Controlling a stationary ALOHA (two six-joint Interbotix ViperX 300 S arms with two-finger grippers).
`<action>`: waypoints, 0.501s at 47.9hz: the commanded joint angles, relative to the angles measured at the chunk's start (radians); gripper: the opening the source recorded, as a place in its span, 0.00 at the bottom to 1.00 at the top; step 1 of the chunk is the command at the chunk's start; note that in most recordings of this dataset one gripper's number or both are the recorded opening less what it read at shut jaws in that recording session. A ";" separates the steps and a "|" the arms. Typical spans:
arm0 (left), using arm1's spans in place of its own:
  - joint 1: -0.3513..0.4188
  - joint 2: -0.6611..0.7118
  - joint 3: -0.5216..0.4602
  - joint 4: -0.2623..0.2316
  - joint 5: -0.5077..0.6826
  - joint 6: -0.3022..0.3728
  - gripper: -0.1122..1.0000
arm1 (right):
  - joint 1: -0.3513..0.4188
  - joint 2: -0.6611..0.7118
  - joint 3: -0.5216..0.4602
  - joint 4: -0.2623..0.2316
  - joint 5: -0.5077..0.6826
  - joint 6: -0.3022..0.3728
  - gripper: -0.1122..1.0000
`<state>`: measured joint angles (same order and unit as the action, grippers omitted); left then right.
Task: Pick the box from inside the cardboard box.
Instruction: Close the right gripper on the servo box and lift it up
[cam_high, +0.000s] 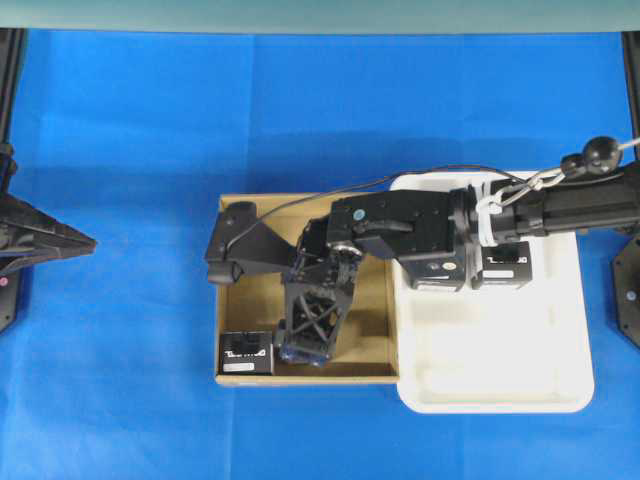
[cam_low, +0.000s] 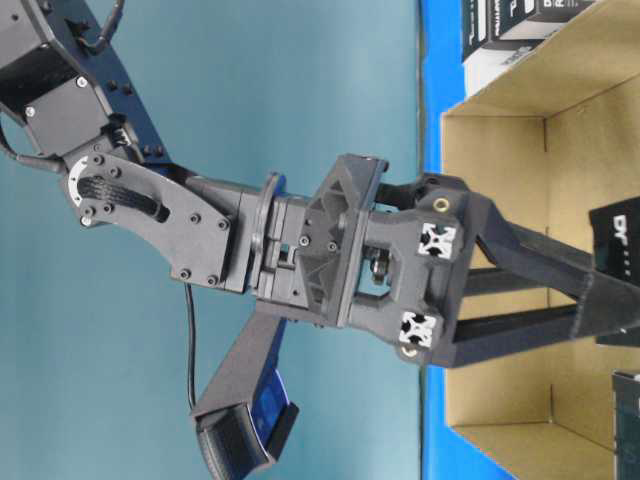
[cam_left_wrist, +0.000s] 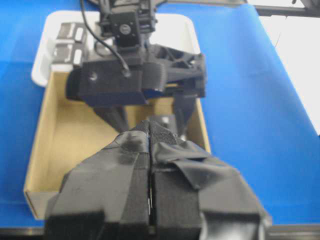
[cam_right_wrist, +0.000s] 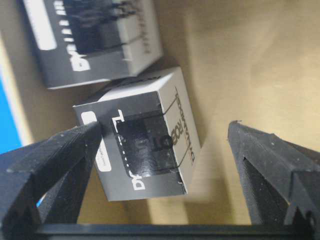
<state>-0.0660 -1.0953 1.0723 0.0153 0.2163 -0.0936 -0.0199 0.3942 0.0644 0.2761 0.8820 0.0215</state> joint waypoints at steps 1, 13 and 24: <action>0.000 0.009 -0.025 0.002 -0.006 -0.012 0.04 | -0.023 0.005 0.012 -0.015 0.003 -0.005 1.00; -0.002 0.009 -0.025 0.002 -0.005 -0.023 0.04 | -0.057 0.000 0.021 -0.034 0.003 -0.035 1.00; 0.000 0.009 -0.026 0.002 -0.006 -0.025 0.04 | -0.091 -0.003 0.021 -0.034 0.003 -0.055 1.00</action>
<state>-0.0660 -1.0968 1.0723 0.0138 0.2163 -0.1166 -0.0890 0.3835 0.0767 0.2546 0.8836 -0.0291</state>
